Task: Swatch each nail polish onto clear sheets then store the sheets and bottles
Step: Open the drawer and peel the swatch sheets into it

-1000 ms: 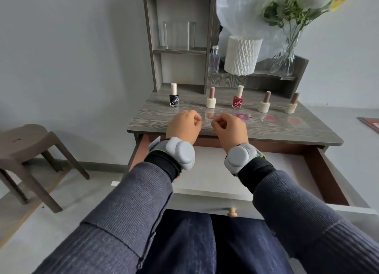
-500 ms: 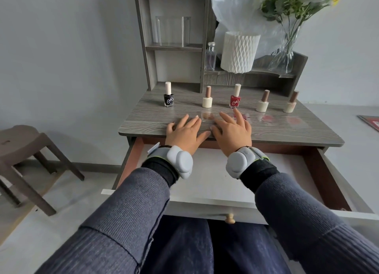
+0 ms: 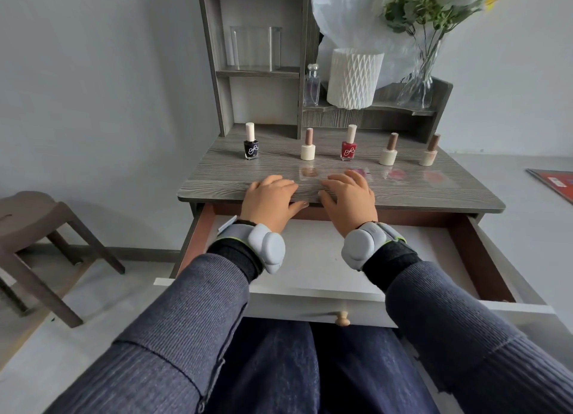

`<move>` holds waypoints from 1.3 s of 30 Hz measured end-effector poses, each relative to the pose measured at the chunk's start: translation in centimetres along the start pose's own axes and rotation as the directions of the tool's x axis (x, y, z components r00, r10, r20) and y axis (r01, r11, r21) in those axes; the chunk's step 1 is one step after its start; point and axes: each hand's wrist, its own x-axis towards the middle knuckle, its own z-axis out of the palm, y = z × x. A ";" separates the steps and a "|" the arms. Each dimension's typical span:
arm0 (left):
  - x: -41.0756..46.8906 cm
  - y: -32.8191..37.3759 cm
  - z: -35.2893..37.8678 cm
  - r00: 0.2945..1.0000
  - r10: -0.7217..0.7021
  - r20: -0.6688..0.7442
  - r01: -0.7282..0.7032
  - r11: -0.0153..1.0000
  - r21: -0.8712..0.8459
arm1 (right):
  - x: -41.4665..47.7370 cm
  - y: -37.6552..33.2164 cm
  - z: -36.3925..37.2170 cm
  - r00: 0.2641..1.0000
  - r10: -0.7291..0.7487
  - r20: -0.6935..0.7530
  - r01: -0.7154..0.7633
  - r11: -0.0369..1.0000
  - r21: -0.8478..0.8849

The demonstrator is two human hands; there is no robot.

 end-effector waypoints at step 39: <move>1.9 0.4 1.2 0.985 -0.015 0.170 0.016 1.000 -0.003 | 0.4 -0.6 -0.4 0.991 -0.032 0.128 0.044 0.995 -0.092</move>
